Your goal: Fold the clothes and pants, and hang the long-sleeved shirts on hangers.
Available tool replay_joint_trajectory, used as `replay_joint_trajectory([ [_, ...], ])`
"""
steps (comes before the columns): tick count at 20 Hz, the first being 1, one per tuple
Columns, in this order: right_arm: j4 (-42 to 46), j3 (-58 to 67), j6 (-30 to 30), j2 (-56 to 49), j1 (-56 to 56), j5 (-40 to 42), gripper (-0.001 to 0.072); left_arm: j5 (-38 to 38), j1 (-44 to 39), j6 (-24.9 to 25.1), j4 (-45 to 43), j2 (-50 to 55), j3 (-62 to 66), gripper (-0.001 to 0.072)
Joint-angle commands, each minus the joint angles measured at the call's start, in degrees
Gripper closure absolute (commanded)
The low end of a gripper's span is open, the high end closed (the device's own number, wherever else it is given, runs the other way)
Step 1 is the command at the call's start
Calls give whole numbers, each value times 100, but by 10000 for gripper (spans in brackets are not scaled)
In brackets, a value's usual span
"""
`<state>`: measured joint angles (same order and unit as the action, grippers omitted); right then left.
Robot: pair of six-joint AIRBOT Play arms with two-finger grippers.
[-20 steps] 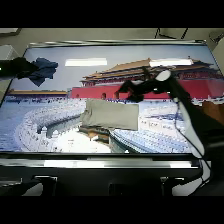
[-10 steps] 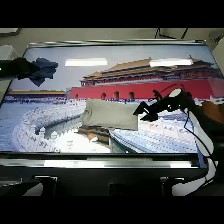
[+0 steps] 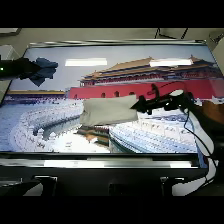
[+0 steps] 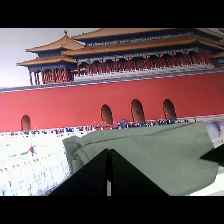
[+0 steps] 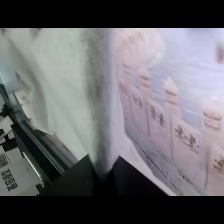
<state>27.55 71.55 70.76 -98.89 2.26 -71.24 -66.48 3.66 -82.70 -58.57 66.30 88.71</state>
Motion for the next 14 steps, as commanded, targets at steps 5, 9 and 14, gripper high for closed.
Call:
replay_joint_trajectory([
  [5,868,2031,1080,1147,1888,-960,671,264,-7,24,7,-2,-2,678],
  [9,1281,2868,1869,1421,3165,-1012,671,260,-7,24,7,-2,-2,679],
  [14,1287,3368,2625,1484,4542,-1154,672,258,-7,44,7,-2,-2,678],
])
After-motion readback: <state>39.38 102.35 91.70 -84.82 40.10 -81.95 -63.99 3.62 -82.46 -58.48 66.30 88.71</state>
